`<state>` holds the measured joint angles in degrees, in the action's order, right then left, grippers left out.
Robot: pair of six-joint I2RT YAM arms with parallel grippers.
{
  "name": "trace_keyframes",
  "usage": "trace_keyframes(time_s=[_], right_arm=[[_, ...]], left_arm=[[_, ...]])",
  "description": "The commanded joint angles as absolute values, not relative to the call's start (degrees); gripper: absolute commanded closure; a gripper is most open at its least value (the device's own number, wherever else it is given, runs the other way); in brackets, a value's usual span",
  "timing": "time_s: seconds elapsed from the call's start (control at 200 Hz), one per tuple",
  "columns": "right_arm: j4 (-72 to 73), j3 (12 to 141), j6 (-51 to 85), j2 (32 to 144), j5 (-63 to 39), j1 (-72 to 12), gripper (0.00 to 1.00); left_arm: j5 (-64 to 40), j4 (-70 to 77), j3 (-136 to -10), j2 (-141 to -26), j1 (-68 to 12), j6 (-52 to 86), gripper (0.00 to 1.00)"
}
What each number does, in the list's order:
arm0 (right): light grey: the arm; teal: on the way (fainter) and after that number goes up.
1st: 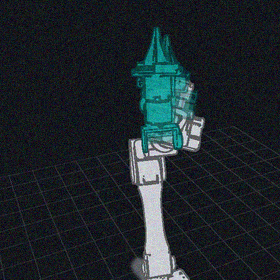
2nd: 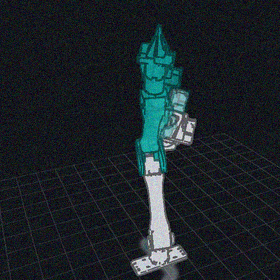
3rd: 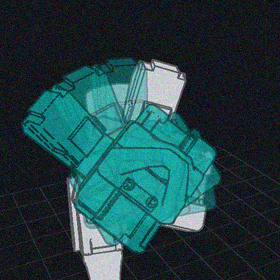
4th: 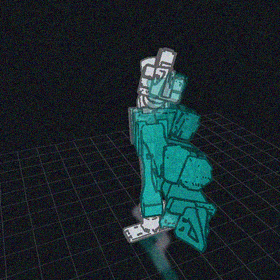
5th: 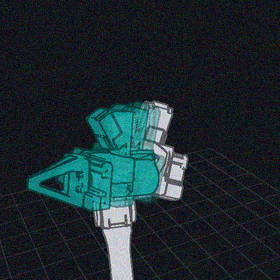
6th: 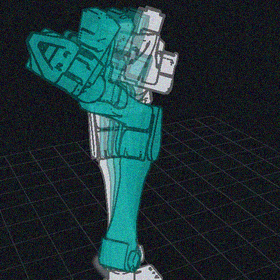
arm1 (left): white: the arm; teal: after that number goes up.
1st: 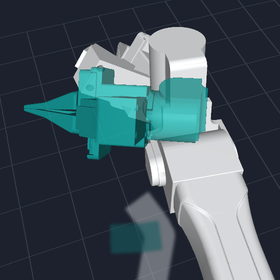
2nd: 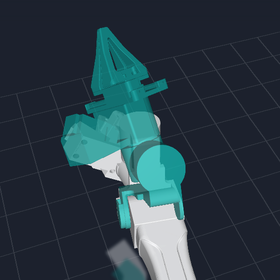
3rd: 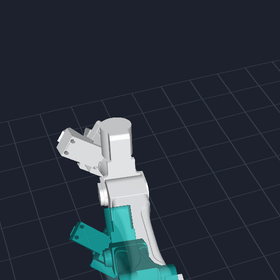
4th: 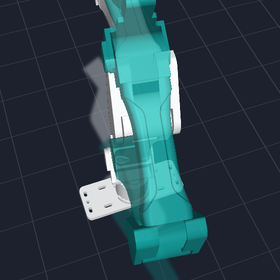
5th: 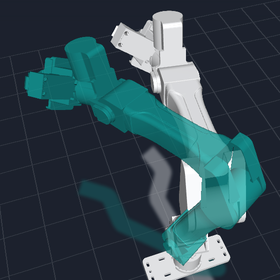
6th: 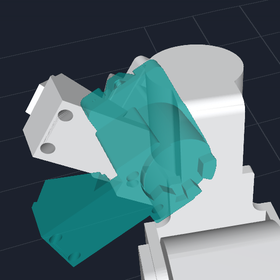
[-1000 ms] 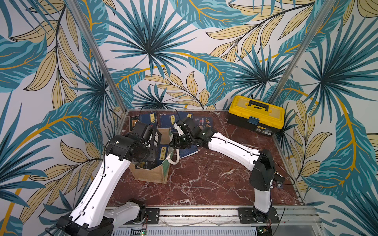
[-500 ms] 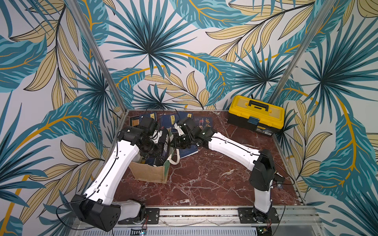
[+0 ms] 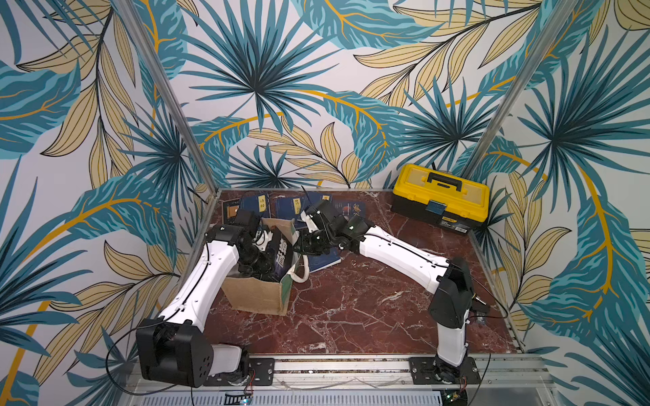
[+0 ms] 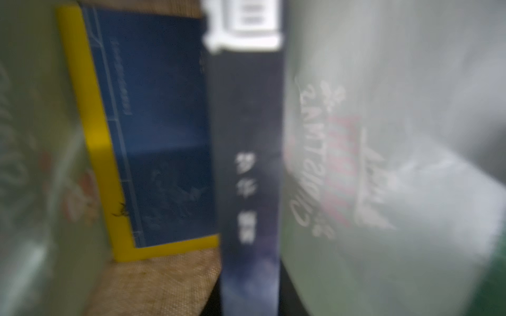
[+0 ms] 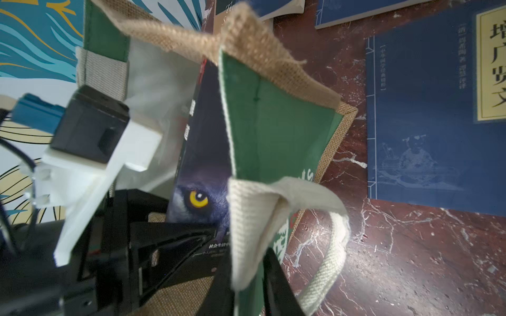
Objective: Put the books into the canvas bag
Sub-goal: Place the book in the canvas bag.
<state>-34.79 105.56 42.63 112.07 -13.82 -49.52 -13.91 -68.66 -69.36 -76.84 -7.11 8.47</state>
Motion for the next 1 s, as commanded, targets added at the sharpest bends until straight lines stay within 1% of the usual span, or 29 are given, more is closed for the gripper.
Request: trace_keyframes(time_s=[0.0,0.05,0.18,0.28,0.376,0.526,0.611,0.776,0.831,0.851,0.997], right_arm=[[-37.1,106.44,42.67,112.06,-15.24,-49.44,0.77],[-37.54,106.67,42.46,112.06,-16.16,-49.48,0.76],[-41.24,108.37,40.21,111.49,-13.58,-49.53,0.68],[-40.03,107.5,40.49,110.48,-13.07,-49.4,0.64],[-39.73,107.64,40.76,110.61,-14.03,-49.33,0.63],[-40.39,107.67,40.12,110.07,-13.94,-49.35,0.61],[-40.85,107.66,39.38,109.31,-13.37,-49.18,0.59],[-42.93,107.46,37.41,107.3,-12.22,-46.91,0.56],[-43.61,106.63,36.65,106.18,-11.58,-46.49,0.55],[-43.74,106.06,36.43,105.65,-11.42,-44.3,0.55],[-42.39,99.55,36.49,101.77,-11.04,-38.57,0.53]], left_arm=[[-6.74,-66.18,-68.15,-75.48,-6.72,8.0,0.51],[-3.11,-66.23,-68.73,-74.83,-6.4,8.0,0.45],[7.66,-67.22,-71.18,-73.45,-4.51,9.23,0.39],[9.92,-67.06,-73.41,-72.09,-2.84,10.18,0.35],[11.07,-67.19,-75.75,-71.94,-2.55,10.26,0.34],[7.16,-67.17,-77.67,-69.95,-2.57,10.97,0.34],[3.73,-67.15,-78.39,-68.33,-2.6,11.15,0.34],[-7.57,-67.13,-81.2,-65.95,-2.78,14.47,0.34],[-8.58,-67.1,-82.67,-65.74,-4.57,16.52,0.34],[-7.87,-67.06,-83.25,-65.74,-5.94,17.1,0.34],[0.77,-66.97,-88.07,-67.47,-20.21,21.62,0.34]])
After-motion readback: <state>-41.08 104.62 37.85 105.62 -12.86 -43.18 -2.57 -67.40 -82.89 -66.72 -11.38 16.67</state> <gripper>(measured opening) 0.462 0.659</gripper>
